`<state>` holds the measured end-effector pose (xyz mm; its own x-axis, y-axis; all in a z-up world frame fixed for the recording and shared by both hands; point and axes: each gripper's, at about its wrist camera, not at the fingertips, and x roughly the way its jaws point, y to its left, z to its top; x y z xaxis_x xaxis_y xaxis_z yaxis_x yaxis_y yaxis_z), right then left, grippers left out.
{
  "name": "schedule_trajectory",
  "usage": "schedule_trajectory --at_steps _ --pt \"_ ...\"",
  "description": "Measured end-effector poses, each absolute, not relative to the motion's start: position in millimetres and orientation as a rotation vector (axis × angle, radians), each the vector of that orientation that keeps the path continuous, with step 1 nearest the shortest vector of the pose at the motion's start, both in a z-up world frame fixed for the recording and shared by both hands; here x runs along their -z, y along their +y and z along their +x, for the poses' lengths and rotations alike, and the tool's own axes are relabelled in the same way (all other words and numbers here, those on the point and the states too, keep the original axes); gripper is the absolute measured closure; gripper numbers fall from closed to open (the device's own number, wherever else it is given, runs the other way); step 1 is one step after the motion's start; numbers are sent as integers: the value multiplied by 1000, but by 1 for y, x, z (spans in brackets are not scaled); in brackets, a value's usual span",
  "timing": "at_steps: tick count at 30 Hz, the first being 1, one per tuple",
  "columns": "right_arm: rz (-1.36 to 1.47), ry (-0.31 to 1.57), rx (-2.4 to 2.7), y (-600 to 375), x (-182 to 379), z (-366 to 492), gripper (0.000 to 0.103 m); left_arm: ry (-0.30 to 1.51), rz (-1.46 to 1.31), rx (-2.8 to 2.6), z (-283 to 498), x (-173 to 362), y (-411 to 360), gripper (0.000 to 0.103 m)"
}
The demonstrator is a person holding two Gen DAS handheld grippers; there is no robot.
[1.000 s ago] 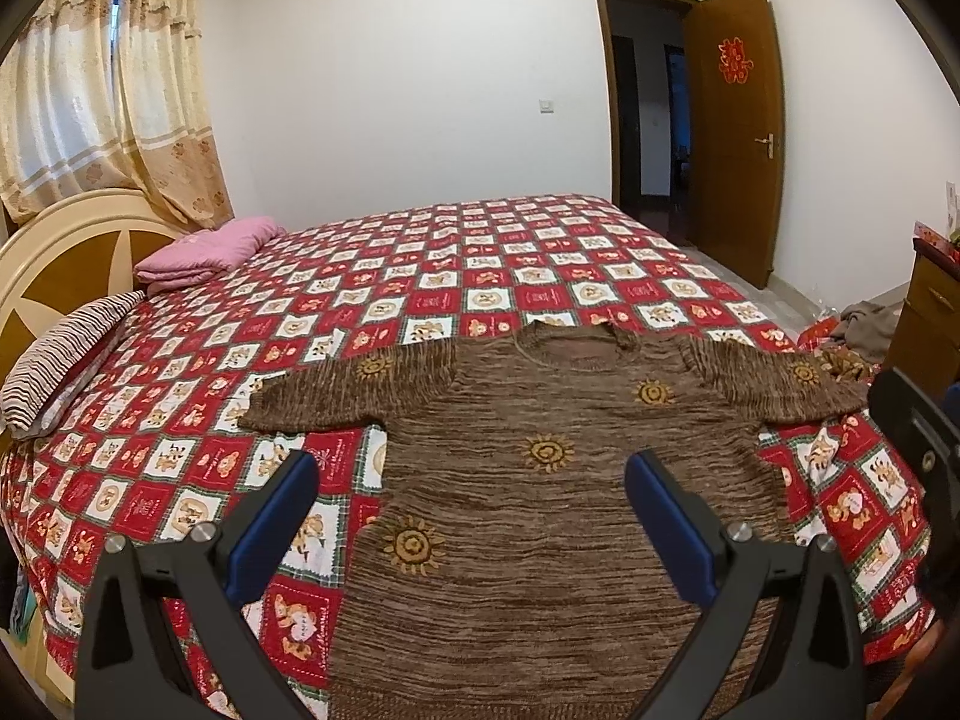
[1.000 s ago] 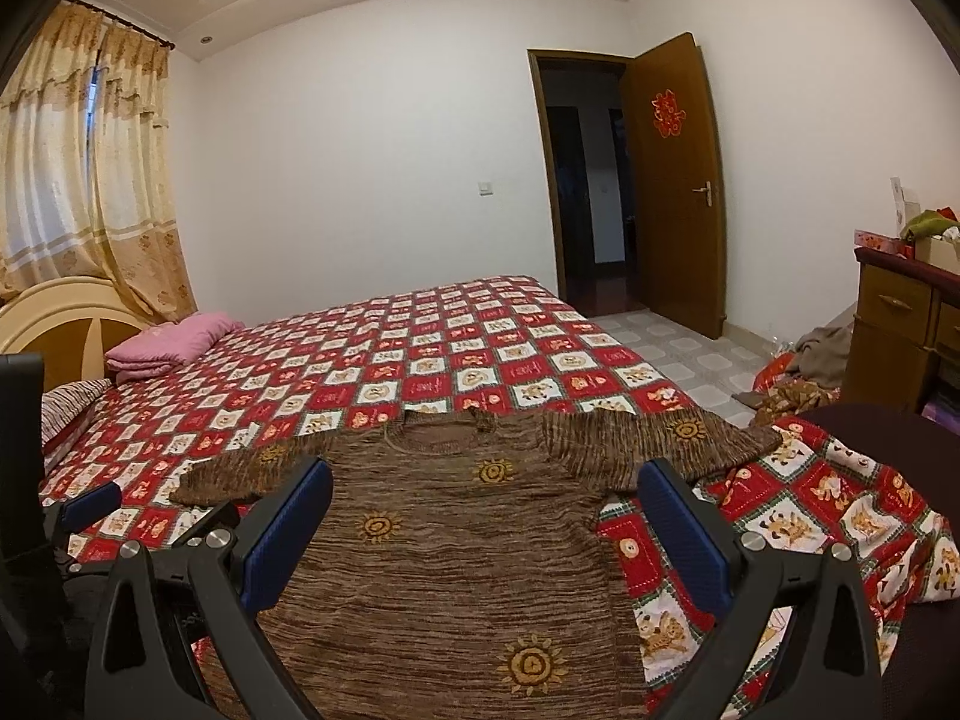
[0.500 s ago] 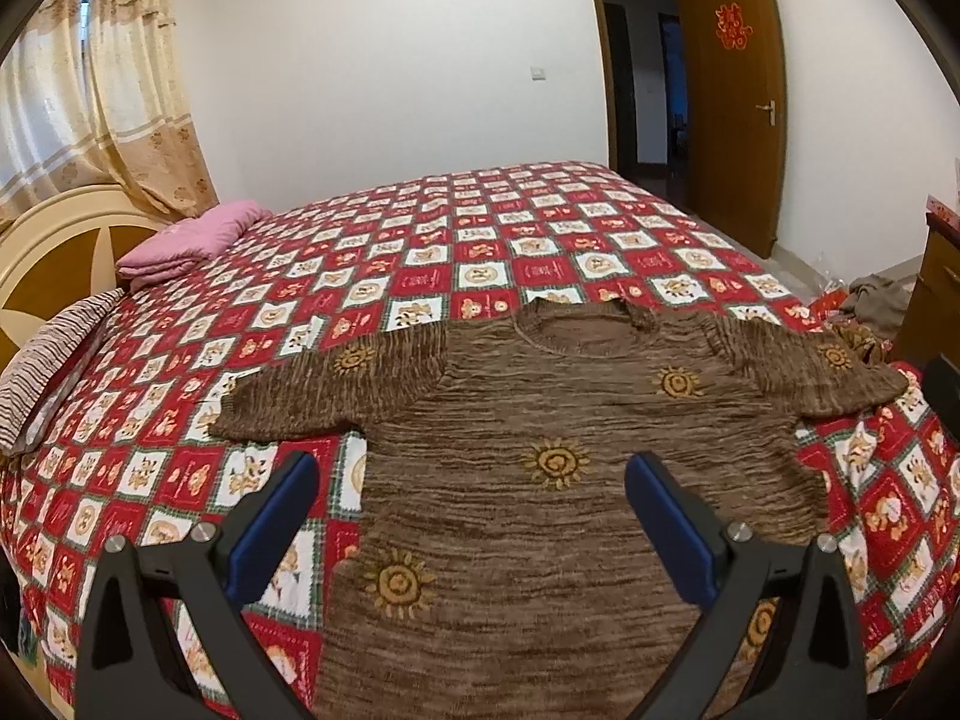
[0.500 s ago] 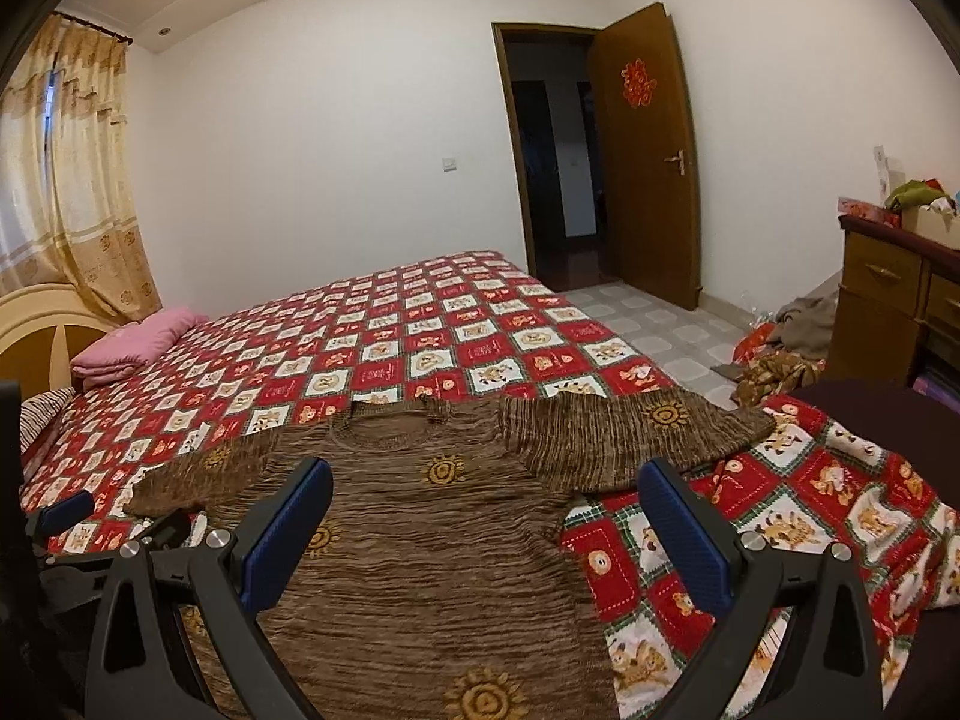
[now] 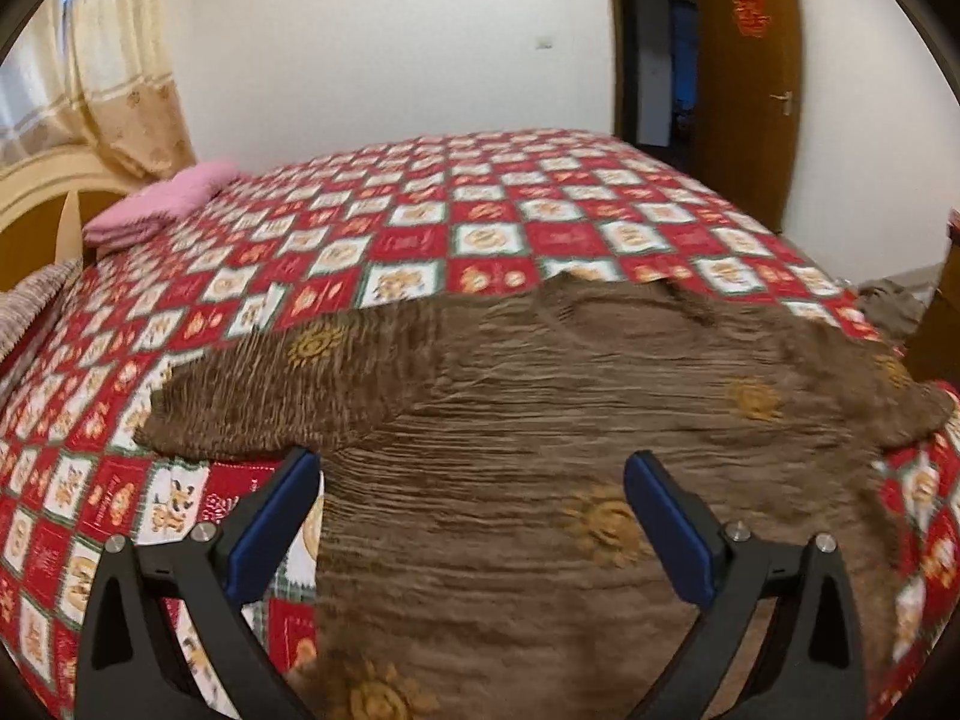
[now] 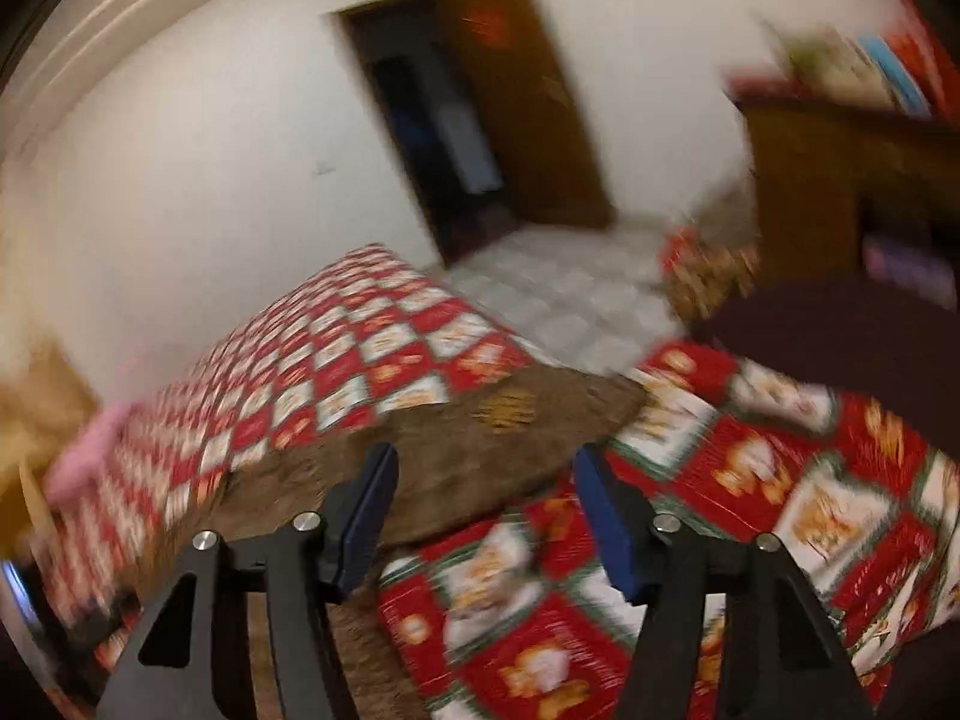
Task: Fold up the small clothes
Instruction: 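Grasp the sleeve cuff of the brown sweater with the right gripper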
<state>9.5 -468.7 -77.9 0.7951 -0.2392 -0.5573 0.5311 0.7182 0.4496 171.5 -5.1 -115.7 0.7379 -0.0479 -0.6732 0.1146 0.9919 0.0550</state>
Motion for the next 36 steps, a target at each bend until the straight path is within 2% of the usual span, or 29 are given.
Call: schedule_trajectory --at_steps 3,7,9,13,19,20,21,22,24,27,30,36 --pt "823 497 454 -518 102 13 41 750 82 73 186 132 -1 1" --pt "866 574 472 -545 129 40 46 778 56 56 199 154 4 1" --pt "861 608 488 -552 139 56 50 813 23 66 203 166 8 1" --pt "849 645 535 -565 157 82 50 893 -25 63 211 184 14 1" --pt "728 667 595 -570 164 108 51 895 -22 67 212 187 12 0" --pt "694 678 613 -569 164 112 55 900 -3 60 212 188 9 0" --pt "666 692 626 -570 166 114 78 901 9 57 212 189 7 0" --pt "644 714 633 -571 168 115 90 900 10 58 213 189 8 0" --pt "634 715 621 -572 168 117 91 901 -5 65 212 189 10 0" --pt "622 738 604 -570 161 121 93 901 -16 71 214 189 12 0" --pt "629 647 553 -553 130 120 93 900 -19 73 214 189 13 0" --pt "462 525 303 -449 50 160 93 896 -33 82 214 189 15 0"
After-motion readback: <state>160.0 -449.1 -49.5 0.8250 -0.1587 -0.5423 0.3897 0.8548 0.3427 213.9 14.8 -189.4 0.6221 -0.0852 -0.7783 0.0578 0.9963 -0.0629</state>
